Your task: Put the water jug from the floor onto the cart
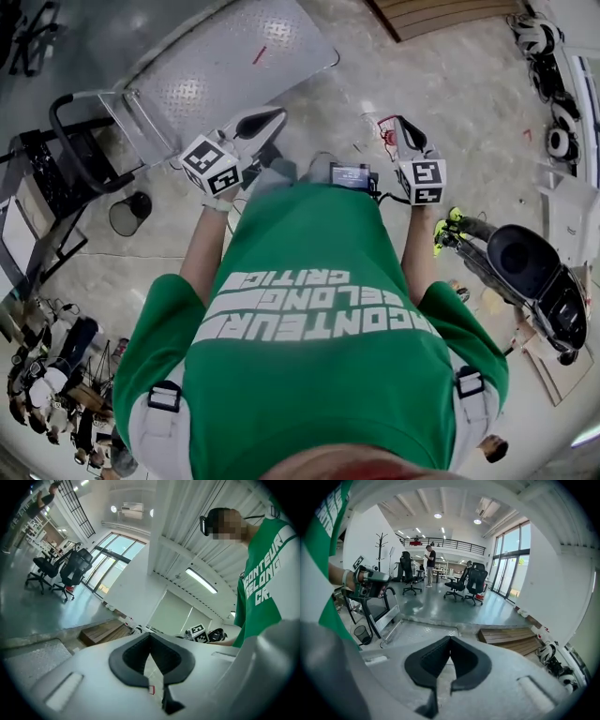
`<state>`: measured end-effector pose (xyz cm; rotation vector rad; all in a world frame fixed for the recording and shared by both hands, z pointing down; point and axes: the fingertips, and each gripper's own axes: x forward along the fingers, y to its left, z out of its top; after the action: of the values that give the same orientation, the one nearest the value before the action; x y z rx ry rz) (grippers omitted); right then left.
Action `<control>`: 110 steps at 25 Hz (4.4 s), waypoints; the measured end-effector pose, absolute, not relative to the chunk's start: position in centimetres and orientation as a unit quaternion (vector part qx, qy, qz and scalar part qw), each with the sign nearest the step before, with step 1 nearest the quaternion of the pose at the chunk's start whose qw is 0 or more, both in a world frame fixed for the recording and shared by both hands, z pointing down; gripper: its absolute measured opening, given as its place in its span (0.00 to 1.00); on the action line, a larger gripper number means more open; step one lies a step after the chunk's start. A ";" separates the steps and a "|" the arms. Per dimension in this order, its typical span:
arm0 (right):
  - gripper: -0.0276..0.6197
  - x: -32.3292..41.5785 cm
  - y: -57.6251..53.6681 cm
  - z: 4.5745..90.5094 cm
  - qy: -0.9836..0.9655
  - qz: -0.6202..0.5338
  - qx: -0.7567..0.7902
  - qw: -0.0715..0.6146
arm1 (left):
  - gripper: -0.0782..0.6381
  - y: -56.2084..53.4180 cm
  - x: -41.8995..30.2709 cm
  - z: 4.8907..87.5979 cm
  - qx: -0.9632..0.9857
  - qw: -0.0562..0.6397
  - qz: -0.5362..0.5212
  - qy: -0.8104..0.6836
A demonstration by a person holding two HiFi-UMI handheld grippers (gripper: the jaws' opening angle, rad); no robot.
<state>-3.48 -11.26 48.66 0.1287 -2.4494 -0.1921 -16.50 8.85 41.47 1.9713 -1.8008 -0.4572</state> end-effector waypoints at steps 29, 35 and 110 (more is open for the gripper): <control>0.03 15.0 -22.9 49.7 -0.886 0.039 0.328 0.326 | 0.13 -12.8 -4.3 40.3 0.883 0.230 -0.058 -0.404; 0.03 16.0 -23.2 52.0 -0.881 0.063 0.326 0.336 | 0.13 -15.2 -2.4 42.1 0.892 0.242 -0.030 -0.381; 0.51 12.8 -25.3 99.5 -0.758 0.217 0.245 0.564 | 0.13 -17.7 1.7 68.8 0.828 0.427 0.077 -0.356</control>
<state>12.77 -25.32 99.47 0.5756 -1.7848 0.5101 1.69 -17.69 68.80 2.0683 -0.8889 0.1925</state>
